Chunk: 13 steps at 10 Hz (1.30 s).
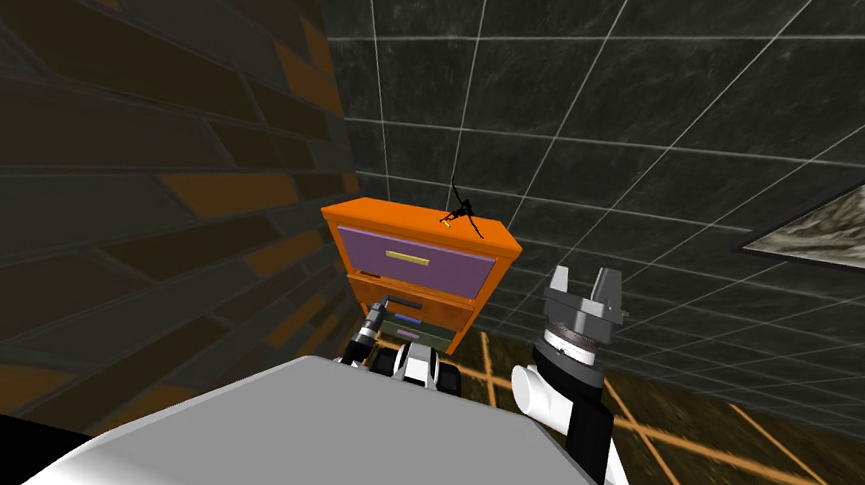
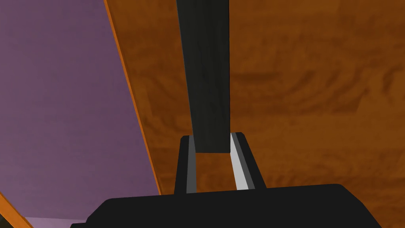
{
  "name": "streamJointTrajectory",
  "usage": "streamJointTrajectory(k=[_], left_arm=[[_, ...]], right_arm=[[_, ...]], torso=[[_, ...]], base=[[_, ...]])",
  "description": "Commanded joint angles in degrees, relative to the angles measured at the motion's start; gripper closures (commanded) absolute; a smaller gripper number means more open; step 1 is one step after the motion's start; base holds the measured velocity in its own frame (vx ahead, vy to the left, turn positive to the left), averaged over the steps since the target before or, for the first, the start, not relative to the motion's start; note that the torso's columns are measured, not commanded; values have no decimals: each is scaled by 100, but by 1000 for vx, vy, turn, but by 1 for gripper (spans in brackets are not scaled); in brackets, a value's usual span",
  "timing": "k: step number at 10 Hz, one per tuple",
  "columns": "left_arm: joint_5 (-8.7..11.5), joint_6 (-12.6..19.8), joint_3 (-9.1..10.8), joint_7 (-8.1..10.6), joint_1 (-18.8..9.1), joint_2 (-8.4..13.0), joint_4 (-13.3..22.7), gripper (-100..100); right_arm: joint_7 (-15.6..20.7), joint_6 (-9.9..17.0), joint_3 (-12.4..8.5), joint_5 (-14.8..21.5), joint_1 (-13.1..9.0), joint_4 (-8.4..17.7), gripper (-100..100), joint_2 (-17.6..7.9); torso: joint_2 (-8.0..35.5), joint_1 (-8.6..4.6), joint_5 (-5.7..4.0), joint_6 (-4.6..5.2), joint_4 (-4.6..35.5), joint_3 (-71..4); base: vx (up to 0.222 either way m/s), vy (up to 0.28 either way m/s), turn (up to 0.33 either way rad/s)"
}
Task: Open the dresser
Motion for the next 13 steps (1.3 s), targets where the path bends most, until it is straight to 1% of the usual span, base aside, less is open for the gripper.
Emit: streamJointTrajectory(k=[1,2,3,4,5,6,7,8,9,10,11,12,13], left_arm=[[46,44,41,-71,-304,-46,389,100],[87,75,75,-117,-559,-78,587,100],[87,75,75,-117,-559,-78,625,100],[128,107,109,-162,-813,-109,817,100],[128,107,109,-162,-813,-109,862,100],[168,138,142,-208,-1067,-141,1036,100],[168,138,142,-208,-1067,-141,1099,100],[209,170,176,-254,-1321,-172,1301,100],[209,170,176,-254,-1321,-172,1336,100],[250,201,209,-299,-1575,-204,1524,100],[250,201,209,-299,-1575,-204,1573,100],[291,233,243,-345,-1829,-235,1739,100],[291,233,243,-345,-1829,-235,1809,100]], right_arm=[[0,0,0,0,0,0,0,0],[0,0,0,0,1,0,0,0],[0,0,0,0,0,0,0,0],[0,0,0,0,1,0,0,0],[0,0,0,0,1,0,0,0],[0,0,0,0,1,0,0,0],[0,0,0,0,1,0,0,0],[0,0,0,0,1,0,0,0],[0,0,0,0,0,0,0,0],[0,0,0,0,1,0,0,0],[0,0,0,0,1,0,0,0],[0,0,0,0,1,0,0,0],[0,0,0,0,1,0,0,0]], torso=[[-13,-1,-3,-2,-1,-9],[-23,-5,-3,-3,-7,-16],[-20,-3,-3,-3,-8,-14],[-23,-2,-2,-5,-11,-15],[-17,-6,-2,1,-8,-13],[-24,-8,-1,1,-13,-15],[-24,-4,-3,0,-10,-17],[-25,-5,-2,-1,-14,-17],[-17,-3,0,1,-13,-13],[-25,-7,-1,0,-16,-17],[-24,-11,-4,5,-10,-19],[-24,-12,-4,1,-13,-17],[-14,-5,-6,-2,-5,-14]], base=[[-76,20,4],[-102,20,22],[-83,15,4],[-99,15,28],[-80,13,8],[-87,19,14],[-73,15,3],[-106,26,31],[-81,15,0],[-85,13,23],[-80,13,3],[-101,26,14],[-81,25,4]])
